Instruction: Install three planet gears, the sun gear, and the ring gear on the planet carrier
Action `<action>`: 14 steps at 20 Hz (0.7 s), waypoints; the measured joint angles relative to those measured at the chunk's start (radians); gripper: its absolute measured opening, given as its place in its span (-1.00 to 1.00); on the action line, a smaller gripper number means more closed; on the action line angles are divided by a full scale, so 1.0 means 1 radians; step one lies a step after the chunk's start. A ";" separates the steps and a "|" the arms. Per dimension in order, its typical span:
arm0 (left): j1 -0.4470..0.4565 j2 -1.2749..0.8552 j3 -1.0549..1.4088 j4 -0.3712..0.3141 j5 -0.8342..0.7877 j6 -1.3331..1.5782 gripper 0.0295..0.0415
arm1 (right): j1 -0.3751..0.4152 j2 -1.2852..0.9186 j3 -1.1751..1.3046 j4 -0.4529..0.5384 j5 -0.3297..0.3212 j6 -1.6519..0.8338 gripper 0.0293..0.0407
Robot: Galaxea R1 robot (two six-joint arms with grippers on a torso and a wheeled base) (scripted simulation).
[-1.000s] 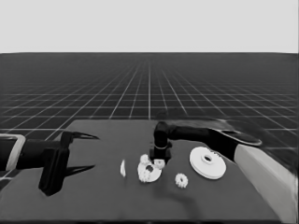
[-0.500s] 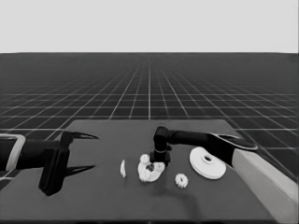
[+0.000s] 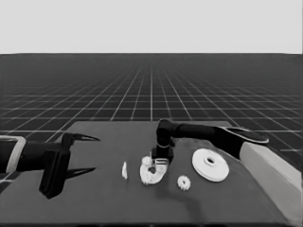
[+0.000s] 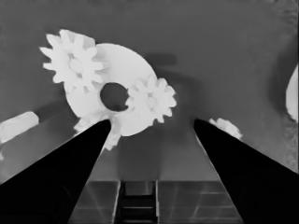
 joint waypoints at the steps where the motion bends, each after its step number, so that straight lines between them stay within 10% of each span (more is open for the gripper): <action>1: 0.000 0.000 0.000 0.000 0.000 0.000 0.49 | 0.025 -0.002 0.011 0.022 -0.006 0.007 0.61; 14: 0.000 0.000 0.000 0.000 0.000 0.000 0.49 | 0.054 -0.374 0.481 0.047 -0.029 0.104 0.61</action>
